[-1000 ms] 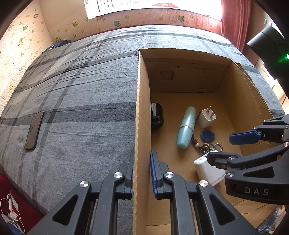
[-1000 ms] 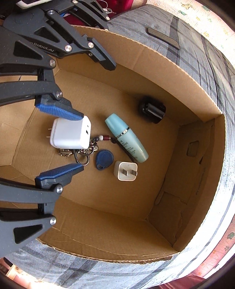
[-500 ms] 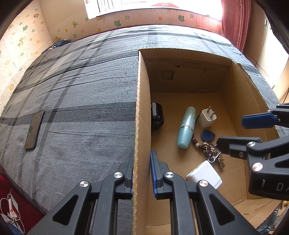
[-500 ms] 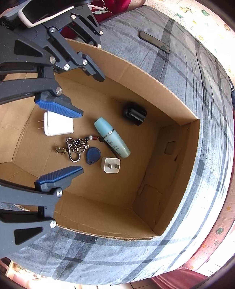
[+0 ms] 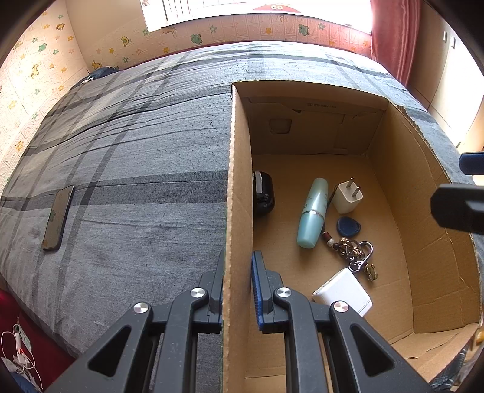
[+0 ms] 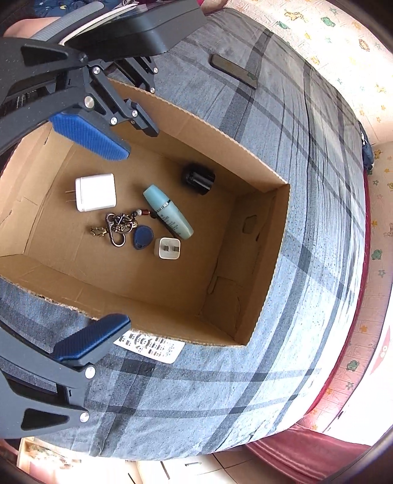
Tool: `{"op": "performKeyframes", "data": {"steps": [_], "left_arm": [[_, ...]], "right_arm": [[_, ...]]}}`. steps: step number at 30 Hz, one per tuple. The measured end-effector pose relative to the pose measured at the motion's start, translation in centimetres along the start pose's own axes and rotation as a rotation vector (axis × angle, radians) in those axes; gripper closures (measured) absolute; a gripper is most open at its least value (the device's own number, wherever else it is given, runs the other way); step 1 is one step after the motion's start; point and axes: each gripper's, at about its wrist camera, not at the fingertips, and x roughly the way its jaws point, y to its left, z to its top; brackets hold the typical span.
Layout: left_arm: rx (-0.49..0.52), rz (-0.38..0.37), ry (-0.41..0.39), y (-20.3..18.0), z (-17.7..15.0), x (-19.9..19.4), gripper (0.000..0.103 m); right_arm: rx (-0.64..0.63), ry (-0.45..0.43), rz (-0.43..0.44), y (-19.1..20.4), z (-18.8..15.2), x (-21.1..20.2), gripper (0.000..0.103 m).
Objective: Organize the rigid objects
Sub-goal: 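Withdraw the right gripper from the box toward the white remote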
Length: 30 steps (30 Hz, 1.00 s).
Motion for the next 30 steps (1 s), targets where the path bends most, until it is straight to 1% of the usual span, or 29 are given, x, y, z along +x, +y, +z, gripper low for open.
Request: {"op": "performKeyframes", "data": {"steps": [6,17,22,25,28,30], "left_arm": [[0.0,-0.001,-0.001,0.1,0.0,0.0,0.088],[-0.003,-0.002,0.001,0.0,0.1,0.0,0.088],[-0.001,0.0,0.0,0.0,0.1,0.0,0.088],[-0.002,-0.001,0.002,0.0,0.1,0.0,0.088],[0.0,0.003,0.002,-0.1,0.1,0.1,0.088],[0.0,0.003,0.003,0.0,0.1,0.1,0.088]], "right_arm": [[0.048,-0.012,-0.039,-2.9,-0.1,-0.9,0.0],[0.16,-0.046,-0.077,-8.9,-0.8,-2.0,0.0],[0.202,-0.051,-0.102,-11.2,-1.5,-1.9,0.0],[0.231,-0.057,-0.099,-12.4,-2.1,-1.6,0.0],[0.249,-0.074,-0.127,-13.4,-2.6,-1.3,0.0],[0.248,-0.086,-0.119,-14.0,-2.9,-1.0,0.0]]}}
